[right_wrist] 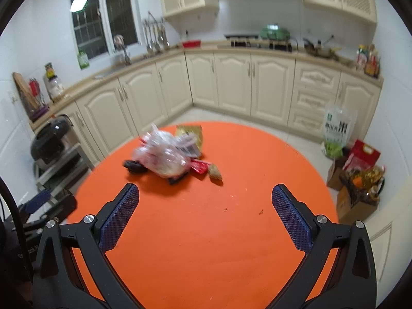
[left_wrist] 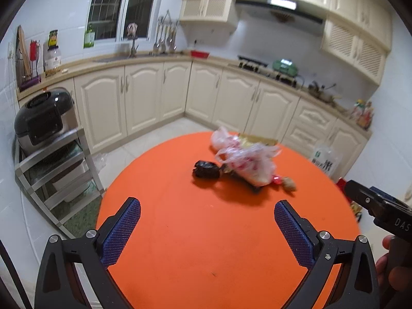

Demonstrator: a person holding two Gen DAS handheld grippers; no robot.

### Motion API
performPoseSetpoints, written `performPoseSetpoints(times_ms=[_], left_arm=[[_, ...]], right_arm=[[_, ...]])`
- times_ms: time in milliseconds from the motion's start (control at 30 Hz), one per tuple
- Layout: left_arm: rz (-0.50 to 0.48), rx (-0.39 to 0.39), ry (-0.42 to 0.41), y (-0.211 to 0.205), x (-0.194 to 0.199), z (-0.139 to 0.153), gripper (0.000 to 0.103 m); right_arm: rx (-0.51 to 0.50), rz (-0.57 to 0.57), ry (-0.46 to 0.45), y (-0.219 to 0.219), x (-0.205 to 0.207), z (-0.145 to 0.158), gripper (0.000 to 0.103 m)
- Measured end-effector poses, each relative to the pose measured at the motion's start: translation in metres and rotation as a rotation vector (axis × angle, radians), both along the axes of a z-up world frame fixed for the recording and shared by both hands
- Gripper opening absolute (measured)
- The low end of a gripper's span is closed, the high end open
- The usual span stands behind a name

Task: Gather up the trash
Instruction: 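Grasp the black plastic bag with the left tool while the right tool grasps the clear bag, then carry the black bag and clear bag over to the blue bin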

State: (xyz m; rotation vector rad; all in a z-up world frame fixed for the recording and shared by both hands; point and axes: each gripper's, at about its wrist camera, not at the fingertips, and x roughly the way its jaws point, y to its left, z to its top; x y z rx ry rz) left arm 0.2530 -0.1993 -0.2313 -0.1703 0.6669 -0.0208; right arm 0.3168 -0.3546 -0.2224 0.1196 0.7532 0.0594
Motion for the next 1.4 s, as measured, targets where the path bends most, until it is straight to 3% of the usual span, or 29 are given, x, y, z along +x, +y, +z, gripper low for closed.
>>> performPoseSetpoints(times_ms=[167, 533, 767, 833, 867, 900, 967, 1100, 1200, 1400], left_arm=[[0.021, 0.019, 0.086, 0.005, 0.062, -0.015, 0.102], [-0.006, 0.042, 0.179, 0.004, 0.186, -0.028, 0.102], [-0.035, 0.051, 0.232, 0.002, 0.261, -0.044, 0.102], [-0.047, 0.027, 0.243, 0.005, 0.276, -0.049, 0.094], [-0.049, 0.026, 0.227, 0.007, 0.281, -0.050, 0.091], [-0.053, 0.018, 0.217, 0.009, 0.286, -0.050, 0.080], [-0.046, 0.031, 0.205, 0.012, 0.291, -0.055, 0.065], [-0.017, 0.000, 0.194, 0.031, 0.296, -0.058, 0.035], [-0.006, -0.043, 0.194, 0.047, 0.295, -0.060, 0.029], [0.021, -0.043, 0.165, 0.057, 0.272, -0.058, 0.029]], right_arm=[[0.013, 0.000, 0.094, -0.008, 0.048, -0.038, 0.103], [0.048, 0.218, 0.109, 0.042, 0.112, -0.056, 0.103], [0.083, 0.259, 0.135, 0.061, 0.143, -0.067, 0.103], [0.109, 0.279, 0.141, 0.066, 0.152, -0.071, 0.102], [0.108, 0.288, 0.151, 0.069, 0.156, -0.074, 0.096], [0.098, 0.298, 0.169, 0.072, 0.159, -0.080, 0.084], [0.080, 0.307, 0.193, 0.078, 0.161, -0.089, 0.071], [0.109, 0.307, 0.166, 0.073, 0.154, -0.088, 0.054], [0.130, 0.297, 0.159, 0.065, 0.149, -0.085, 0.049], [0.187, 0.282, 0.135, 0.049, 0.128, -0.073, 0.045]])
